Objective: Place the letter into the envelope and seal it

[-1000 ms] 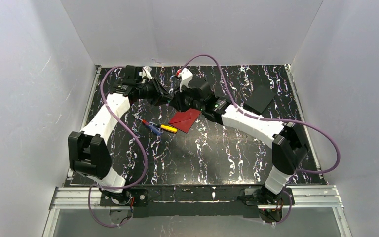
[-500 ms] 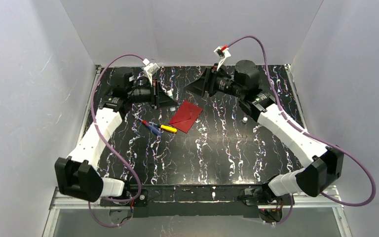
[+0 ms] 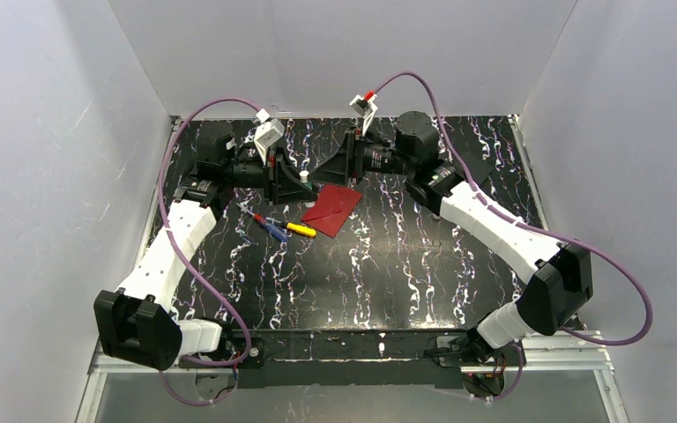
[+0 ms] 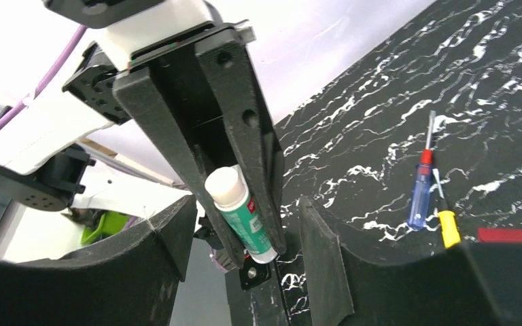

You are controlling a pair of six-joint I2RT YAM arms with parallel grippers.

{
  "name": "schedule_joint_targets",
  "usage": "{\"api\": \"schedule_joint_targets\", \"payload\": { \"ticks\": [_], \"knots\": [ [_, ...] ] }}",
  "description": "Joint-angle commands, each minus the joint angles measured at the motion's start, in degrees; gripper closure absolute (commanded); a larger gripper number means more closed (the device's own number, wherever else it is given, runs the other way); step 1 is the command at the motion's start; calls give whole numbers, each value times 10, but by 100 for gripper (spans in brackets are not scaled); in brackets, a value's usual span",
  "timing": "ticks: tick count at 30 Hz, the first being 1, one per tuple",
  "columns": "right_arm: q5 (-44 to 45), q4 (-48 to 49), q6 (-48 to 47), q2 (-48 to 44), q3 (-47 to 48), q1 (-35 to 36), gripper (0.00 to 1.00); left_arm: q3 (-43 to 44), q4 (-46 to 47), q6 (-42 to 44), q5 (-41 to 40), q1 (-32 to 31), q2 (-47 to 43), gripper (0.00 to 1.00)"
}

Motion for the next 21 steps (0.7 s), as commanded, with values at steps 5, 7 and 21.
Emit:
{"api": "schedule_joint_targets", "payload": {
  "ticks": [5,7,21],
  "knots": [
    [-38,82,14,8,31,15,47,14,2,-16,54,0,-14,100],
    [-40,81,14,14,33,17,55,13,9,-27,56,0,-13,100],
    [-36,81,10,29,39,33,70,16,36,-110,33,0,-3,98]
  ]
}}
